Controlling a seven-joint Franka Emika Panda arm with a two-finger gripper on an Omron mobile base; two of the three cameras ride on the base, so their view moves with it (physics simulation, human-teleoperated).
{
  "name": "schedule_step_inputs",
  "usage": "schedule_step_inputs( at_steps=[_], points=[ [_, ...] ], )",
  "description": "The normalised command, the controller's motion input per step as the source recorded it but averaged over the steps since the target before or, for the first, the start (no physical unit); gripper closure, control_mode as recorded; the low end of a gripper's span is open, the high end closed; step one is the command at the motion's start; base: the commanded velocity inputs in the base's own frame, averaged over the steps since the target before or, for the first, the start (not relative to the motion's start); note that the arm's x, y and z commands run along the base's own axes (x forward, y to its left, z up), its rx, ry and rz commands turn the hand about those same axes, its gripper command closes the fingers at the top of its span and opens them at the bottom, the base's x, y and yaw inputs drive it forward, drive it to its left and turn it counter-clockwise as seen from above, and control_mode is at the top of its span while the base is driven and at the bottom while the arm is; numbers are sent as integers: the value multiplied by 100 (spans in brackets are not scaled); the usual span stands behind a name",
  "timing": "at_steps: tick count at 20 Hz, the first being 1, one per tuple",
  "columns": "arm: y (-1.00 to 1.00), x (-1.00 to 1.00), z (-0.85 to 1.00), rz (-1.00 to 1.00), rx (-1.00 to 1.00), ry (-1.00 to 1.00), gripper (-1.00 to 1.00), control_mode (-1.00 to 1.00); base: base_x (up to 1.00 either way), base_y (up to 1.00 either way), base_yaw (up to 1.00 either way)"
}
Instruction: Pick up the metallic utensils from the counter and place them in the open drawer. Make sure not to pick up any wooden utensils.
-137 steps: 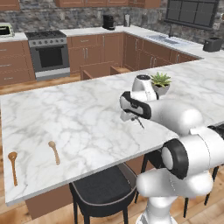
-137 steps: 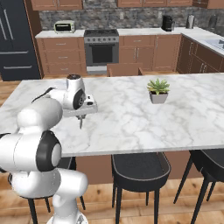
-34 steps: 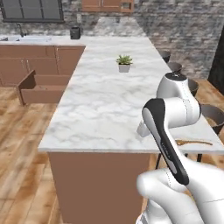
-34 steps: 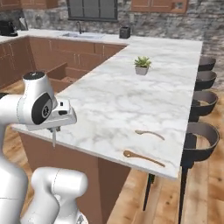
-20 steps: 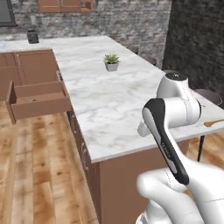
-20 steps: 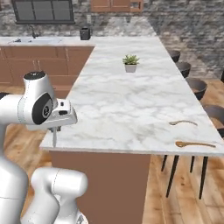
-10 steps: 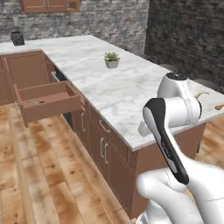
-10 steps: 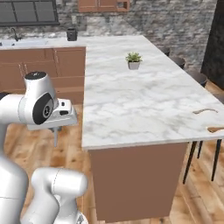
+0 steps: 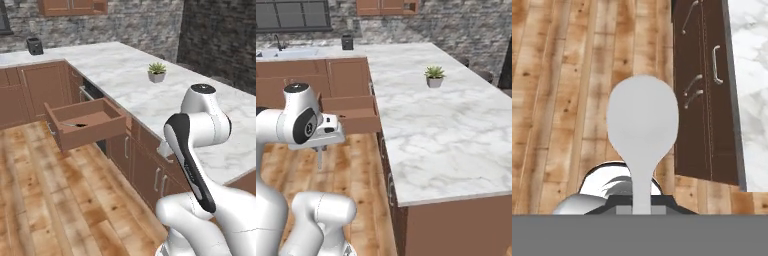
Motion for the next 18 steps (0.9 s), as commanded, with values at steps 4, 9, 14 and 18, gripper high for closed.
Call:
schedule_step_inputs(
  at_steps=[4,9,14,18],
  points=[
    [0,0,0,0,0,0,100,100,100,53,7],
    [0,0,0,0,0,0,100,100,68,10,15],
    [0,0,0,0,0,0,100,100,54,-1,20],
    [0,0,0,0,0,0,100,100,61,0,18]
  ],
)
